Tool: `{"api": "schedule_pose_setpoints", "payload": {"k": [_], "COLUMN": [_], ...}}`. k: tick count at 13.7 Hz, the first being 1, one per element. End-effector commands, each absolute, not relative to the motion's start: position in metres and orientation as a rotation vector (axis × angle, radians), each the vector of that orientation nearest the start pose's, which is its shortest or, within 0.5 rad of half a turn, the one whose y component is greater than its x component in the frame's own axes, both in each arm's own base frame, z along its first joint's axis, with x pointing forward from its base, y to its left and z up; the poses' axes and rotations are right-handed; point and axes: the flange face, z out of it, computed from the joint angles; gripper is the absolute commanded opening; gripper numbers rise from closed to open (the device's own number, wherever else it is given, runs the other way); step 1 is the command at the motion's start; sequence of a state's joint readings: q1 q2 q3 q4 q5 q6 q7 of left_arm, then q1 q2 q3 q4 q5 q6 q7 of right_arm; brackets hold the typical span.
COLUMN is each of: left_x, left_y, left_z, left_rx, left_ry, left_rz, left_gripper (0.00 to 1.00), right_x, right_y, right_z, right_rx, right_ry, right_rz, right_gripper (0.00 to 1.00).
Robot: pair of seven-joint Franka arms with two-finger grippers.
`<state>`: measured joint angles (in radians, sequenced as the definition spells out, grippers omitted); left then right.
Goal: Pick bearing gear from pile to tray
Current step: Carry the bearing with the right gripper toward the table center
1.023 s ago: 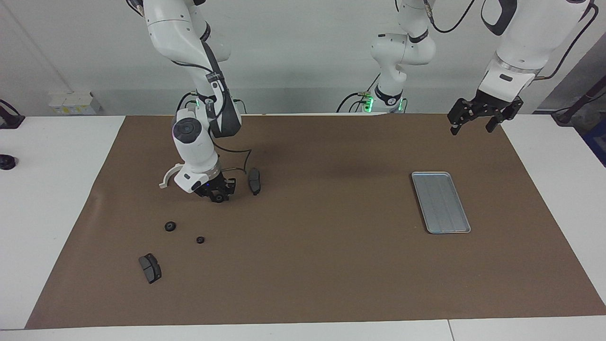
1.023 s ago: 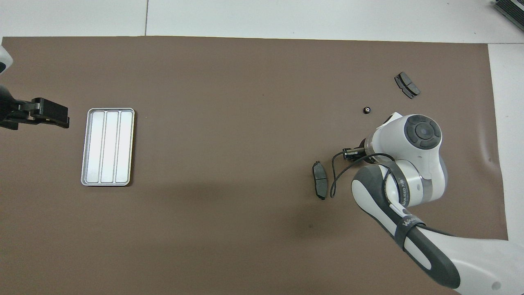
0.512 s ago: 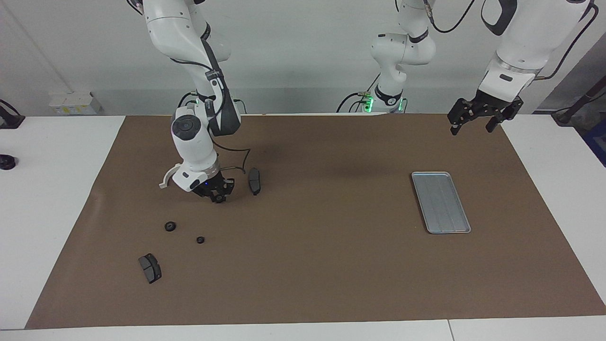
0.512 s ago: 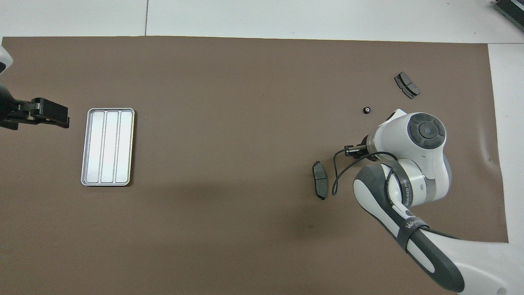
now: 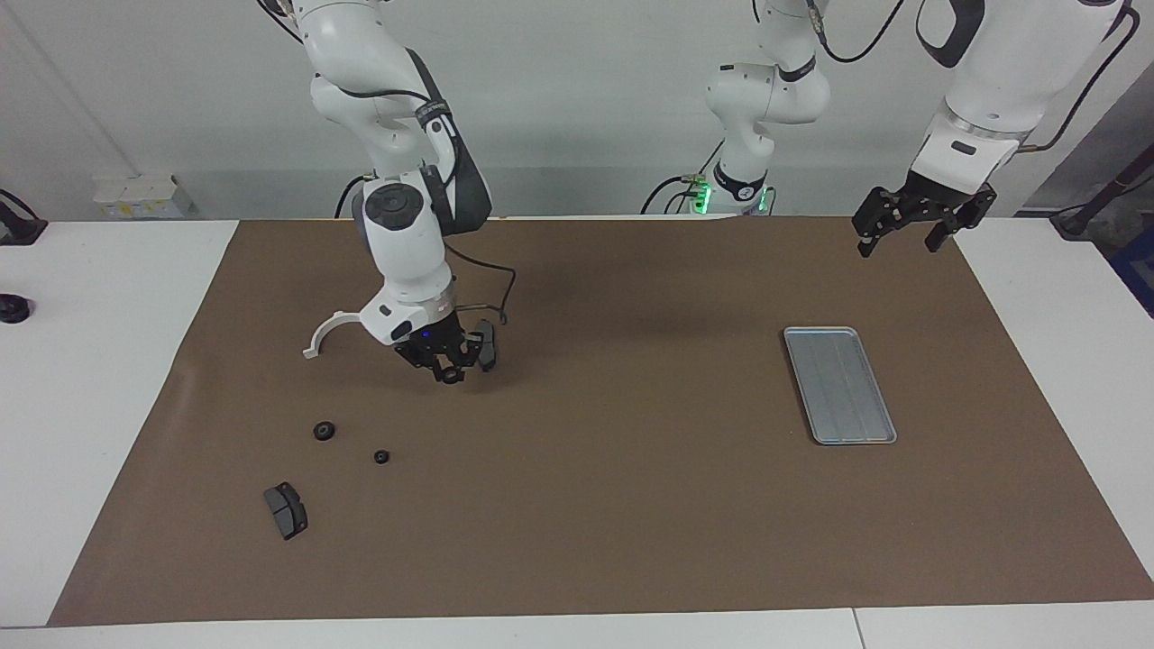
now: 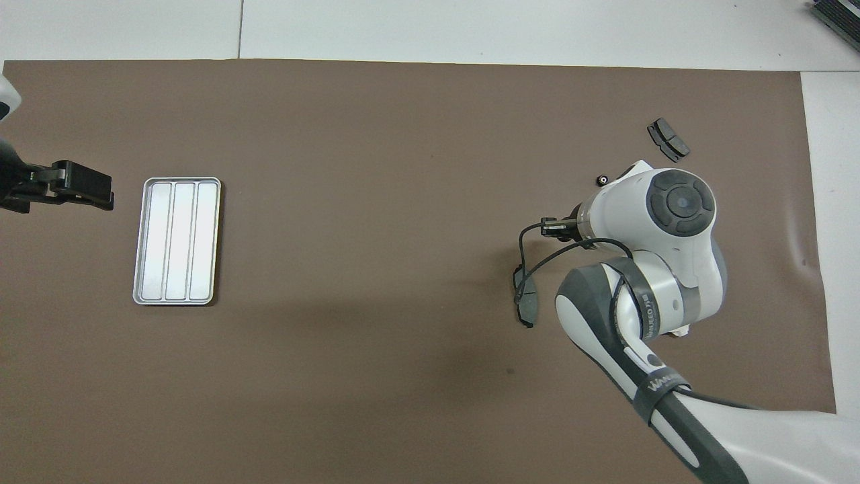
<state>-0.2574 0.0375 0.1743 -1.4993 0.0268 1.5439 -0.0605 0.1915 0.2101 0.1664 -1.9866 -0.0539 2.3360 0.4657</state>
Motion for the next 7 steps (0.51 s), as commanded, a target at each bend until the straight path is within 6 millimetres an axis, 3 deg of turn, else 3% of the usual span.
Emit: {"api": "schedule_pose_setpoints", "payload": {"k": [1,3,6,7], "left_x": [0.556,0.556,0.556,0.556], "left_y": [-0.043,-0.043,-0.043,-0.043], "left_z": [0.635,0.635,0.635,0.635], "left_rx": [-3.098,-3.098,-3.098,-3.098], "left_ry": [0.027,0.027,0.027,0.027], "left_rz": [-0.024,-0.024,-0.024,-0.024], "left_gripper": [1.00,1.00,1.00,1.00], "right_x": [0.577,0.579,0.583,0.587], "right_y": [0.265,0.300,0.378,0.396], "right_z": [0.379,0.383,0.373,0.371], "right_rx": [-3.053,-3.032,-3.042,-3.054], "right_ry": [0.216,0.252,0.303,0.325], "right_rz": [-0.212,-0.221,-0.187,-0.219], "right_gripper": [0.00,0.00,0.00,0.00]}}
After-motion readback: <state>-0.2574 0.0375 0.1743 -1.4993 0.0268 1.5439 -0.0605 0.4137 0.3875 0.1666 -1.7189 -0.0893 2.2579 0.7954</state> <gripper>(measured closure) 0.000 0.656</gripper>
